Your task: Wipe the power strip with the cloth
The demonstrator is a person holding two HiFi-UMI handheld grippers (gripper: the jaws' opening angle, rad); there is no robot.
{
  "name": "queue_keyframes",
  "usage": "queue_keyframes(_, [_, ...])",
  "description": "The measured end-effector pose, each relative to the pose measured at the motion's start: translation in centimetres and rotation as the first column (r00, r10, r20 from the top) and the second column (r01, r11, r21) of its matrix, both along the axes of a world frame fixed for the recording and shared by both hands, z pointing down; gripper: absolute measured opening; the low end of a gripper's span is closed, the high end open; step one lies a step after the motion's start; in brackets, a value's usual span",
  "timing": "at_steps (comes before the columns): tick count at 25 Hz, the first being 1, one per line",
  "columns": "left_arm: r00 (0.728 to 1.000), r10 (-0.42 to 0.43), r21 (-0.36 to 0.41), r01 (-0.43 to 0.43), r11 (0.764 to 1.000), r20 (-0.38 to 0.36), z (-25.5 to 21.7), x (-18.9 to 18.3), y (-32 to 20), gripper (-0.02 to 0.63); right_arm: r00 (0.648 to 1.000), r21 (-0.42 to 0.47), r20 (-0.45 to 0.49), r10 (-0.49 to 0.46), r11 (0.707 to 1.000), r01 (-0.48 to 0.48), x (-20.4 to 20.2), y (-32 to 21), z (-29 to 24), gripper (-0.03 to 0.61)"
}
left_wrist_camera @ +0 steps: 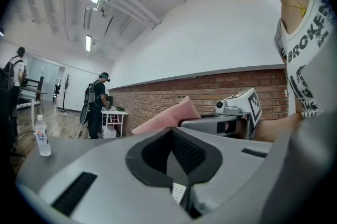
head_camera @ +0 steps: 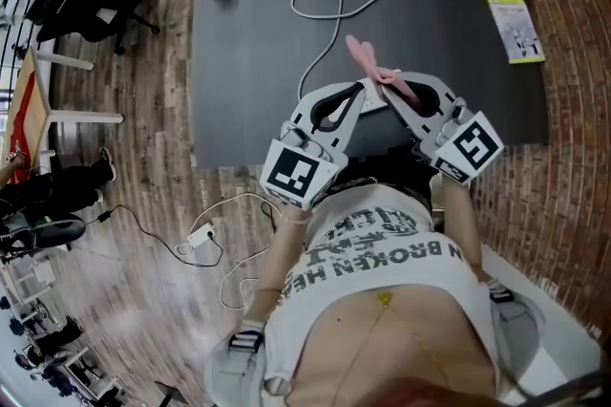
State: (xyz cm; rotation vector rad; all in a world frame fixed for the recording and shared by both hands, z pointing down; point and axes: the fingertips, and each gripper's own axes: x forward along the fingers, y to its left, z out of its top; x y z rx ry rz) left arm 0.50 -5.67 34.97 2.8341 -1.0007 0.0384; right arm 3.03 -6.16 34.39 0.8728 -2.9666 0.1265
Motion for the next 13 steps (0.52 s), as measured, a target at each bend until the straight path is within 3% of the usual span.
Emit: queue_keyframes(13, [1.0,0.016,-0.001,-0.016,1.0,0.007,-0.14,0.03,0.07,0.008,1.0,0.003,-0.013,0.009,1.0,-0.009,-0.15,-0.08,-0.22,0.016])
